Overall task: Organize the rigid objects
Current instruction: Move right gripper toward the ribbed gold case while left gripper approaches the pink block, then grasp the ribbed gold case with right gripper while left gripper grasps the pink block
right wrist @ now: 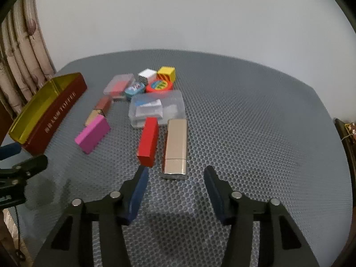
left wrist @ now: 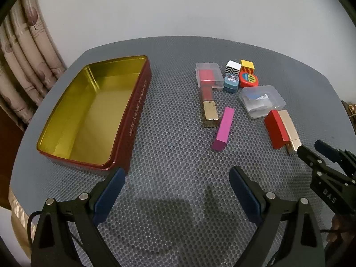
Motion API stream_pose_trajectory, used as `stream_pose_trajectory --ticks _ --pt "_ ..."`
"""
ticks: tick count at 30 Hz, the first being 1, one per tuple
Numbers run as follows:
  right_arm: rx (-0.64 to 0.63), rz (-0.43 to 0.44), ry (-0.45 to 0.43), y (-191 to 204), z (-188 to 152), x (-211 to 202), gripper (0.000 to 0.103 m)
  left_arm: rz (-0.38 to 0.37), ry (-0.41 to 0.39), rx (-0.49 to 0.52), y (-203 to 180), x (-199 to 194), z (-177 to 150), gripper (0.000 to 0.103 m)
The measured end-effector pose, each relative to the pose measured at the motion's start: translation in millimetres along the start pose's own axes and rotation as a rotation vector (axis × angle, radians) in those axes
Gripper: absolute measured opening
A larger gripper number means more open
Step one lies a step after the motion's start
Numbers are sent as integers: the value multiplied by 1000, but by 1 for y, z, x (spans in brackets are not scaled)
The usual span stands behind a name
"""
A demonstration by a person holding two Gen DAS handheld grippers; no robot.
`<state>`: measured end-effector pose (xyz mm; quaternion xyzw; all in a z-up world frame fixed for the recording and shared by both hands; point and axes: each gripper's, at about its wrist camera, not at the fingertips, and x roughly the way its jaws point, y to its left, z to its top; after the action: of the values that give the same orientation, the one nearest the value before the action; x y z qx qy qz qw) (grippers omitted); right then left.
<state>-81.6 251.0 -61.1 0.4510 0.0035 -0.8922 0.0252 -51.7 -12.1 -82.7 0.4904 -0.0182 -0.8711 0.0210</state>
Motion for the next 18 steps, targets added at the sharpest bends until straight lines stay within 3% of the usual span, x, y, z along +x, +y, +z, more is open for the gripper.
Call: stream_pose_trajectory --ticks 12,18 --pt "-12 1 59 2 10 48 52 -12 30 24 -7 23 7 91" --pt "-39 9 39 3 19 58 52 -28 47 63 -19 36 12 89"
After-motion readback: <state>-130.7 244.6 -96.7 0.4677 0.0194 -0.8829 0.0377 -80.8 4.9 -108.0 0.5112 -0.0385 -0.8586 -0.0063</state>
